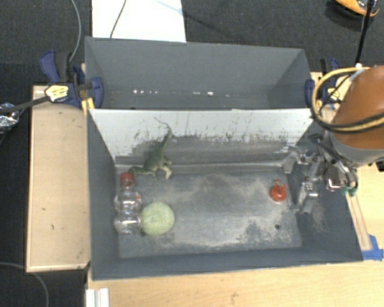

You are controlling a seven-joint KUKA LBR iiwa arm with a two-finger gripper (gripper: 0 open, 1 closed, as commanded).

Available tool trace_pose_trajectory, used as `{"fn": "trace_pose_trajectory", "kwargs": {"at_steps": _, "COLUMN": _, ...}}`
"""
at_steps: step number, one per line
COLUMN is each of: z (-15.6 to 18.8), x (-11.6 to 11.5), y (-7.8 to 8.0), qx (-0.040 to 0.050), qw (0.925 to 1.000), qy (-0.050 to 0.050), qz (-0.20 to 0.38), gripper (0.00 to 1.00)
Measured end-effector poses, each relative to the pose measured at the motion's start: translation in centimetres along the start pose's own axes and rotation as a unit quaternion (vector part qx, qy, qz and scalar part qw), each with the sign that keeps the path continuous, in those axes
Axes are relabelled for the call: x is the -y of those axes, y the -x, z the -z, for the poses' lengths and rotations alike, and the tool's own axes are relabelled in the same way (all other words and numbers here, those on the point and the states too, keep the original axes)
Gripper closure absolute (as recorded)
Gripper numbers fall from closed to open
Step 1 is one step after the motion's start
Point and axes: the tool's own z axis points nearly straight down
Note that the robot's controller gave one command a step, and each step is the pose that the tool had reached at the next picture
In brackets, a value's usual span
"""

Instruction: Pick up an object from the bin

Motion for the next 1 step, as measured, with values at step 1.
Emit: {"fn": "trace_pose_trajectory", "kwargs": {"at_steps": 1, "z": -3.38, "x": 2.71, "y": -0.31, "qx": -0.0023, "qw": 0.9992, "qy": 0.0, "qz": 0.041, "gripper": 0.0}}
